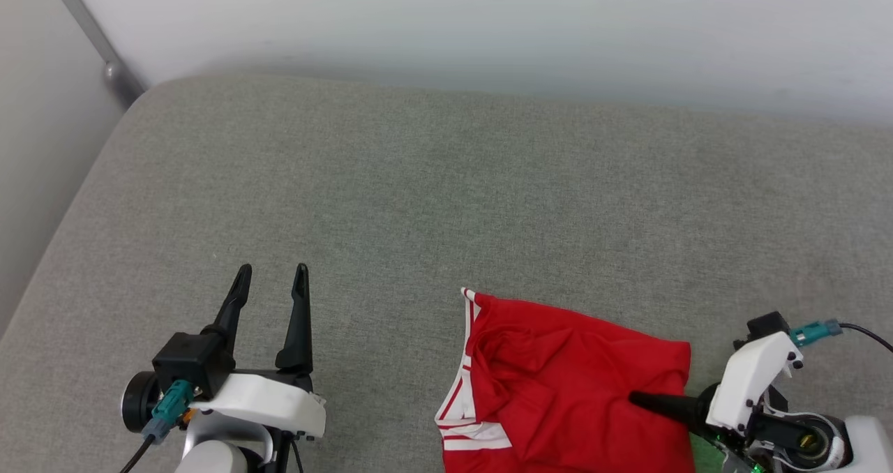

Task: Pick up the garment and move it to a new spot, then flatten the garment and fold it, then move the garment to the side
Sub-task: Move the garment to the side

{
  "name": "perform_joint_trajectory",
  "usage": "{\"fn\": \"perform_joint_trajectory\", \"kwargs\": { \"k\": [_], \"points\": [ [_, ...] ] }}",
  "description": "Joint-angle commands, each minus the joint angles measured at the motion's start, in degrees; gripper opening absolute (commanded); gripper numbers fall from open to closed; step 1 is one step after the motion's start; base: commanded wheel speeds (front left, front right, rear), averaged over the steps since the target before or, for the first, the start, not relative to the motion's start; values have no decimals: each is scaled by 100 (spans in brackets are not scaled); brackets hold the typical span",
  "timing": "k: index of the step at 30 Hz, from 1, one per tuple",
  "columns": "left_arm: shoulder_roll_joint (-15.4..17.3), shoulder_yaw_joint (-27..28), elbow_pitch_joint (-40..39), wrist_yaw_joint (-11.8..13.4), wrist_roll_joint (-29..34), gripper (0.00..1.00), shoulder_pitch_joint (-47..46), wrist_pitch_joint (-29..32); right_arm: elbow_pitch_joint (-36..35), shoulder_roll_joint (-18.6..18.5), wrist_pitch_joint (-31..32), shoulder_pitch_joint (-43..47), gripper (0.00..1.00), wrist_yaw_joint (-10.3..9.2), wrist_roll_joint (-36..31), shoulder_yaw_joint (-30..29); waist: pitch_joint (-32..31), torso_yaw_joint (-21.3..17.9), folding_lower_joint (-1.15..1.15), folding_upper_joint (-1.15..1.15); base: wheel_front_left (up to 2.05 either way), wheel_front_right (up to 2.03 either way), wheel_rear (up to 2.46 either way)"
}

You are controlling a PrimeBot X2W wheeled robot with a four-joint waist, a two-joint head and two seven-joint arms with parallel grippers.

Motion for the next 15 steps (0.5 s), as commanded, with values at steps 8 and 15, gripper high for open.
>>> {"fn": "perform_joint_trajectory", "kwargs": {
  "k": [8, 15],
  "points": [
    [19, -5, 118, -7, 172, 100, 217, -26, -364, -394, -677, 106, 0, -4, -779, 832, -533, -286, 0, 0, 0, 0, 0],
    [15, 19, 21, 55, 172, 100, 424, -20, -526, -1058, -1266, -37, 0, -4, -1982, 1460, -773, -765, 0, 0, 0, 0, 0]
  ]
}}
